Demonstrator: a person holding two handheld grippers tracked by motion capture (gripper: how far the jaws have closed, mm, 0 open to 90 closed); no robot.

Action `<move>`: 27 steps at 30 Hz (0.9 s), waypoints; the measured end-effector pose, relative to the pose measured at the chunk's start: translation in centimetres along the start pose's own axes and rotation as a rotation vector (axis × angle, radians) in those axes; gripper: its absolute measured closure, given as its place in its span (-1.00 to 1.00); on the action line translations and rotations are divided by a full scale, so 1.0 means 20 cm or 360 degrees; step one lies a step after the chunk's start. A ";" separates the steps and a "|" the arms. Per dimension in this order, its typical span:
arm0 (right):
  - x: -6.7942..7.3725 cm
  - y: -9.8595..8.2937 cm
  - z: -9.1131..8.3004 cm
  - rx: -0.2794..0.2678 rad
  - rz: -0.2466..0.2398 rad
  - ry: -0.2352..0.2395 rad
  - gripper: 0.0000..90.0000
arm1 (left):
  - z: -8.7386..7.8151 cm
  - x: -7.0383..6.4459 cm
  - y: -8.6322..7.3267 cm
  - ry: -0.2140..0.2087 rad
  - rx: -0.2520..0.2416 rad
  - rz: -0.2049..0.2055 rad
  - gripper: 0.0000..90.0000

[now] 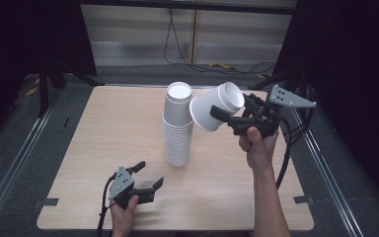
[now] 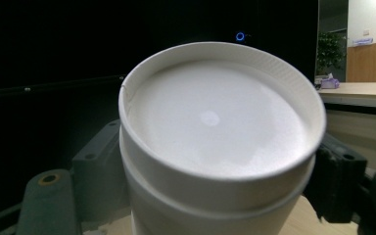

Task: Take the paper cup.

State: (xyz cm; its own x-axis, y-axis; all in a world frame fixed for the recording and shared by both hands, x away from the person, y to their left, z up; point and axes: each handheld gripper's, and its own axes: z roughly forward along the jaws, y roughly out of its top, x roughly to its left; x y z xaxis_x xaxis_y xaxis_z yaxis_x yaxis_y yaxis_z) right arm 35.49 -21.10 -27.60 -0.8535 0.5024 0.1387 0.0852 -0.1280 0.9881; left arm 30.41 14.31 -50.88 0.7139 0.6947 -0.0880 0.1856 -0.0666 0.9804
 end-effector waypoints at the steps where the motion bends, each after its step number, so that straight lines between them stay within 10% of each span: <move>1: 0.00 0.00 0.00 0.0006 -0.0004 -0.0004 -0.51 | 0.00 0.01 0.00 0.0004 0.0010 0.0010 -0.65; 27: 0.06 -0.27 -0.03 0.0088 0.0077 0.0067 -0.51 | 0.02 -0.06 0.18 -0.0250 -0.0045 -0.0010 -0.65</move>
State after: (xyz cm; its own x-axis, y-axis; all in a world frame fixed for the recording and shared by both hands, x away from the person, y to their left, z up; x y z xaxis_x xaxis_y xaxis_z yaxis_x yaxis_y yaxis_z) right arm 33.68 -20.26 -32.83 -0.8683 0.4603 0.1847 0.1543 -0.1033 0.9826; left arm 30.49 12.98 -47.36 0.8100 0.5744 -0.1183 0.1728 -0.0410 0.9841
